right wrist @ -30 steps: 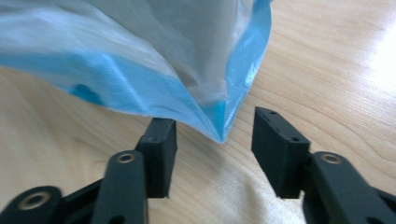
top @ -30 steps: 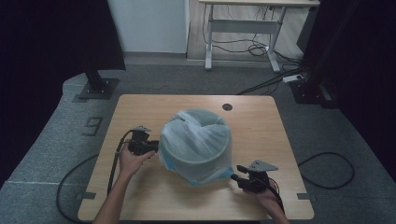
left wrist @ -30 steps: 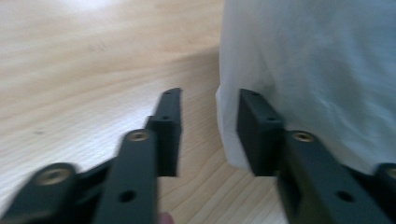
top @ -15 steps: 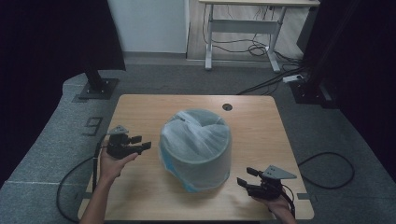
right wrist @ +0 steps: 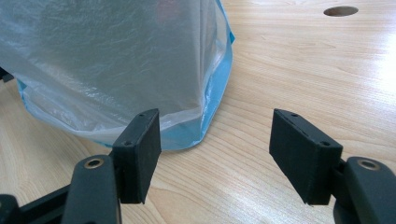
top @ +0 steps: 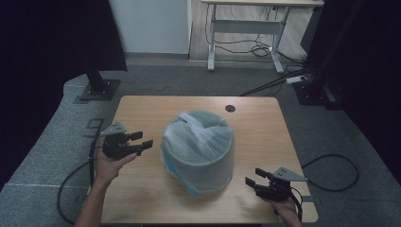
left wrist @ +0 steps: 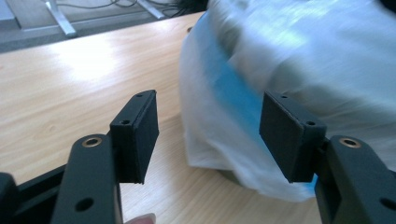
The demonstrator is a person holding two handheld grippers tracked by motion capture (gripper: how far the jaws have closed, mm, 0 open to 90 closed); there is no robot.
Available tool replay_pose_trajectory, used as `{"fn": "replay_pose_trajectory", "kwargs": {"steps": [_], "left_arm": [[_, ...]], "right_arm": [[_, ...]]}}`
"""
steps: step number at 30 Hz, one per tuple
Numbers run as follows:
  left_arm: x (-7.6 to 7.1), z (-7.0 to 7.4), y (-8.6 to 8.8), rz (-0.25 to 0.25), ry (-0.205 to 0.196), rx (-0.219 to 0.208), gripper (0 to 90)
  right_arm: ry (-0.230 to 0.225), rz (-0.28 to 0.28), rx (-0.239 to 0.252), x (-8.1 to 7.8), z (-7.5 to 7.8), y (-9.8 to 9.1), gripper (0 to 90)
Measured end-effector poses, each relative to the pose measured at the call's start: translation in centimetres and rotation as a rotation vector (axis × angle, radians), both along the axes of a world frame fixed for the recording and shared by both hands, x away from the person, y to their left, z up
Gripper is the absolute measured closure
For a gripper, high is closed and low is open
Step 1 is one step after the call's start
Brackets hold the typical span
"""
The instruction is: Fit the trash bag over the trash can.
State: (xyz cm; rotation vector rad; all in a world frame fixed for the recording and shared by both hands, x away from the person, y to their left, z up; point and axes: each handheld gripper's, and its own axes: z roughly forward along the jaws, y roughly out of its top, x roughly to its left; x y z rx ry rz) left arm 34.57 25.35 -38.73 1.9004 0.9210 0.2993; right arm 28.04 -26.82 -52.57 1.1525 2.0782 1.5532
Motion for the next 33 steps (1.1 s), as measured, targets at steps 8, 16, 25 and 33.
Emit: {"fn": "replay_pose_trajectory", "kwargs": {"steps": [8, 16, 25, 33], "left_arm": [[0.0, 3.2, -3.2, -0.091, -0.024, 0.035, 36.1], [1.4, 4.1, -7.3, -0.163, 0.009, 0.103, 35.4], [1.7, 4.5, -9.4, -0.191, 0.02, 0.152, 35.4], [3.3, 4.4, -11.5, -0.188, 0.08, 0.219, 35.4]], "right_arm": [[0.004, 0.006, -0.003, -0.1, -0.1, 0.0, 33.1], [0.003, 0.001, 0.002, -0.4, 0.0, -0.2, 33.1], [0.013, -0.021, 0.007, -0.7, 0.0, -0.9, 33.1], [0.021, -0.021, 0.002, -0.7, 0.0, -0.8, 33.1]]}}
